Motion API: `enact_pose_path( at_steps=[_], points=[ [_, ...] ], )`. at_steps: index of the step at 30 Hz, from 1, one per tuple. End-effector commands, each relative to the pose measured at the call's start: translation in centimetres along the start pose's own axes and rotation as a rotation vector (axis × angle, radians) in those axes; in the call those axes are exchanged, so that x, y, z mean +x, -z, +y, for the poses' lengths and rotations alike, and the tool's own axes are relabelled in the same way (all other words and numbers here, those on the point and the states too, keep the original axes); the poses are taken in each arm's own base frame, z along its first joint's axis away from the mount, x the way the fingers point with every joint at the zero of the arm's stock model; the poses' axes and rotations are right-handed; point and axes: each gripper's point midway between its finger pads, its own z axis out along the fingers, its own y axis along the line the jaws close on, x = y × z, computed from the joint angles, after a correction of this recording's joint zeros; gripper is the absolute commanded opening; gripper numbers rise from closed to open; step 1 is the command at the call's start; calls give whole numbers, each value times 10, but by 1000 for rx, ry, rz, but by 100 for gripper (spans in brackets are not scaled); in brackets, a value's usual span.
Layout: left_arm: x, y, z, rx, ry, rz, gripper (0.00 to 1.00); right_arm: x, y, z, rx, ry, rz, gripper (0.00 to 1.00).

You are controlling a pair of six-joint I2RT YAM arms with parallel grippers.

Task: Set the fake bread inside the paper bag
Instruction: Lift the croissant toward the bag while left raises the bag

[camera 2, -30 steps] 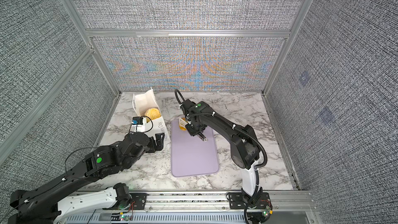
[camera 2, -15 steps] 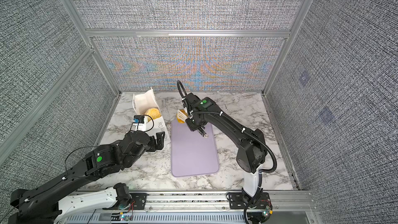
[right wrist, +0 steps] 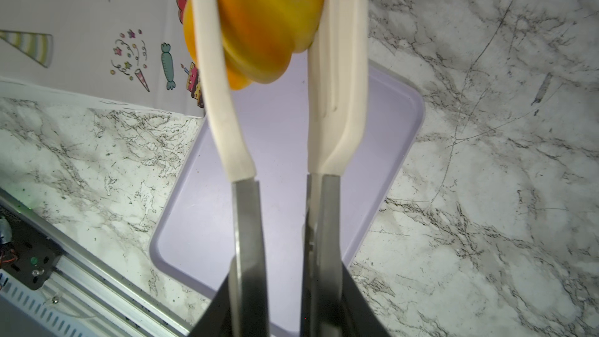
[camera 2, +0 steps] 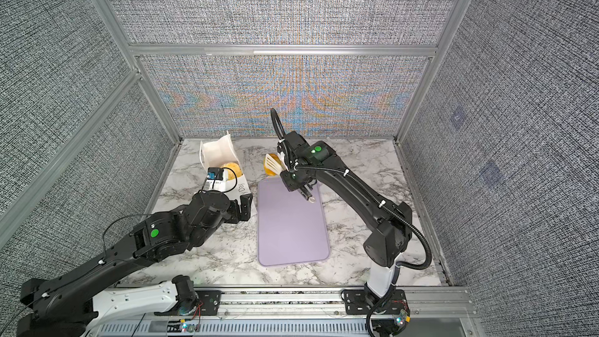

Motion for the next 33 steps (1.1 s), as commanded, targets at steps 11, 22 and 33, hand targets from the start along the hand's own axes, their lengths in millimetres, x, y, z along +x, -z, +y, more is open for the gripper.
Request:
enact_pose_path(
  at_steps=[11, 22, 33],
  points=[
    [-36, 5, -7, -5, -36, -47, 99, -44, 68, 12, -80, -8, -227, 37],
    [-70, 6, 2, 8, -46, -69, 99, -72, 112, 35, -178, 30, -372, 39],
    [-110, 33, 37, -87, -17, -160, 99, -95, 148, 67, -293, 69, -509, 39]
  ],
)
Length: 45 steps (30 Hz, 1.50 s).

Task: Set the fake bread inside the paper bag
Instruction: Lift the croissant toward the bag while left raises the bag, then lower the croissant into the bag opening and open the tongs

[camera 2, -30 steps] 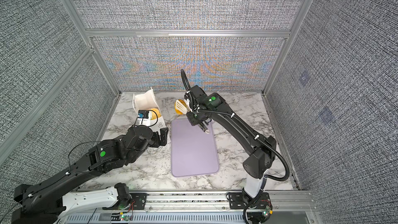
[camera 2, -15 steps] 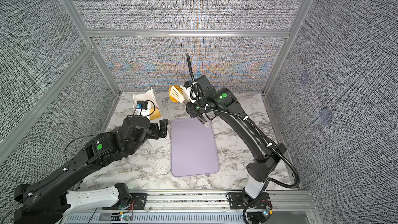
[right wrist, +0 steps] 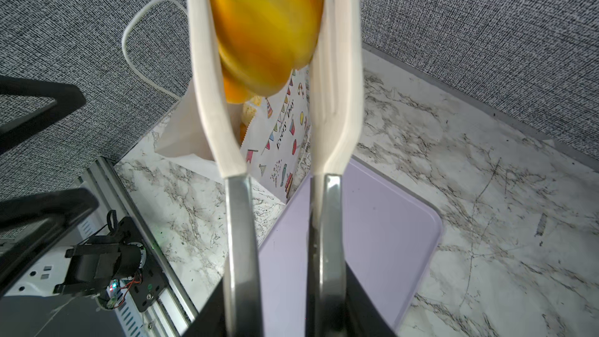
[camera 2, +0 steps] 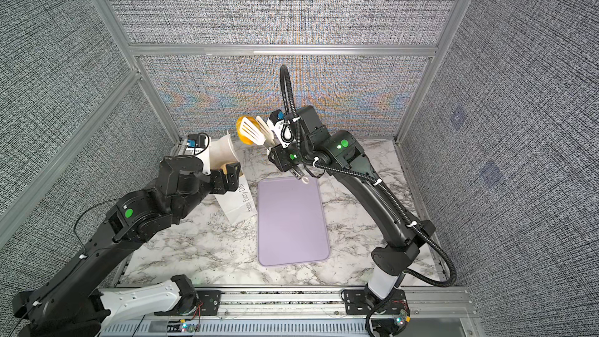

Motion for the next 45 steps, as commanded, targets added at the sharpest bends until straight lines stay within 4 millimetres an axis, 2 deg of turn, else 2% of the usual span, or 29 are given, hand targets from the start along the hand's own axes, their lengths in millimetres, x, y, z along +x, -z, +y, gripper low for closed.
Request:
enact_pose_path(
  at_steps=[1, 8, 17, 20, 27, 35, 45],
  points=[
    [-11, 12, 18, -65, -11, -27, 99, -23, 8, 22, -78, 26, -95, 39],
    [-21, 40, 52, -159, 35, -81, 99, -28, 2, 54, -147, 100, -128, 41],
    [-4, 57, 79, -226, 76, -74, 99, -10, -22, 72, -115, 202, -66, 42],
    [0, 59, 83, -231, 84, -76, 99, 3, -38, 65, -80, 210, -4, 42],
    [9, 55, 85, -246, 65, -46, 100, 18, -59, 53, -14, 218, 73, 41],
    [23, 47, 87, -247, 67, -17, 99, 34, -77, 46, 13, 235, 141, 41],
    [36, 27, 85, -239, 60, 32, 100, 47, -90, 34, 73, 248, 202, 42]
  ],
)
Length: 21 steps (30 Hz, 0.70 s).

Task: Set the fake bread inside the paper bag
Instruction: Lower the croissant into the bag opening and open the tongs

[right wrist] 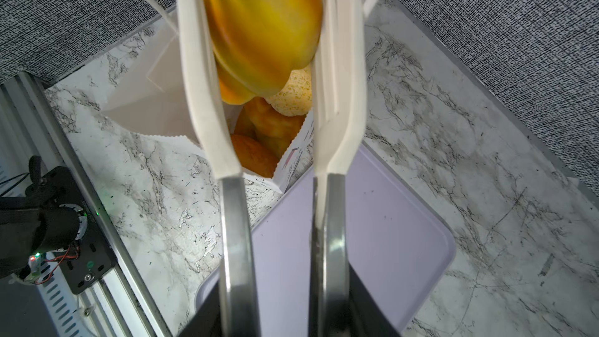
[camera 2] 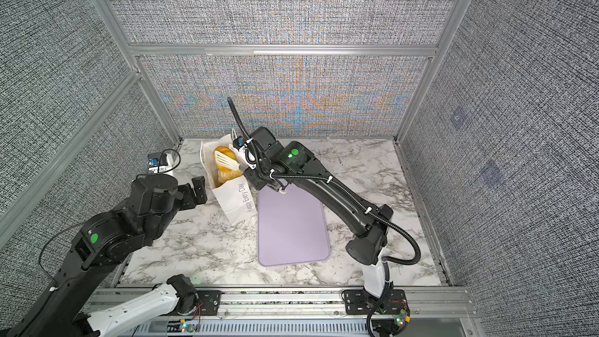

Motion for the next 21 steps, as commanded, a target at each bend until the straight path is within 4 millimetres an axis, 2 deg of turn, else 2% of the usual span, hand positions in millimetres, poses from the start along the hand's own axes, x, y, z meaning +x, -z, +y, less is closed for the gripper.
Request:
enact_pose_path(
  at_steps=[1, 3, 8, 12, 21],
  points=[
    [-6, -1, -5, 28, 10, -19, 100, -1, 3, -5, 28, 7, -1, 42],
    [-6, -2, -3, 26, 12, -20, 100, -1, 2, -6, 34, 7, -2, 42],
    [1, -7, -2, 28, 21, -2, 99, 2, 0, -8, 45, 16, 21, 51],
    [-2, -4, 0, 39, 42, -16, 99, -2, 5, -8, 47, 12, 7, 60],
    [-7, -6, -7, 53, -6, -13, 99, -19, 25, -5, 18, -14, -86, 64]
  ],
)
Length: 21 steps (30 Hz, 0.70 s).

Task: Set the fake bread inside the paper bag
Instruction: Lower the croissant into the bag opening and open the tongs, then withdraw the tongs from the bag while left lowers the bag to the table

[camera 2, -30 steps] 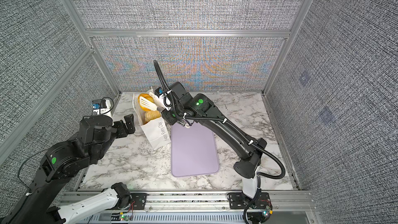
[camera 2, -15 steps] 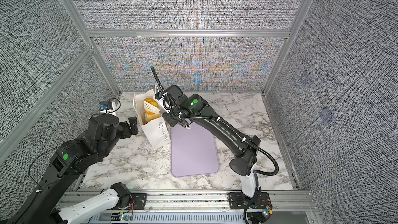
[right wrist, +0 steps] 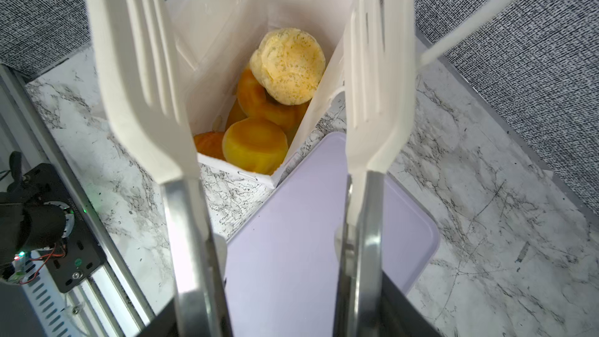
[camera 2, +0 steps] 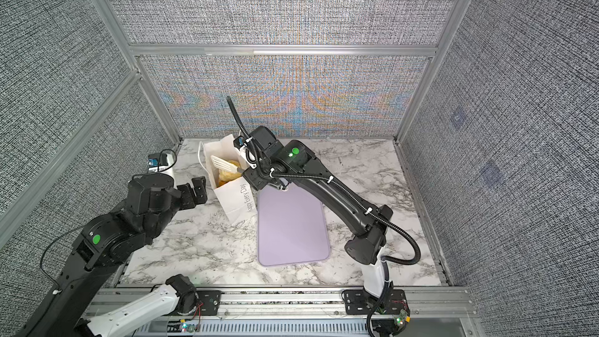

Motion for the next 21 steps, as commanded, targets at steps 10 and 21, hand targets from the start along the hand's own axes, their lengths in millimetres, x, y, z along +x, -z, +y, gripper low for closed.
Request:
enact_pose_path(
  at_steps=[10, 21],
  points=[
    [-12, -4, -3, 8, 12, -77, 99, -17, 45, -10, 11, -32, -155, 64],
    [-7, -5, 3, -9, 39, -97, 99, 3, 69, -50, 136, -85, -189, 63]
  ],
)
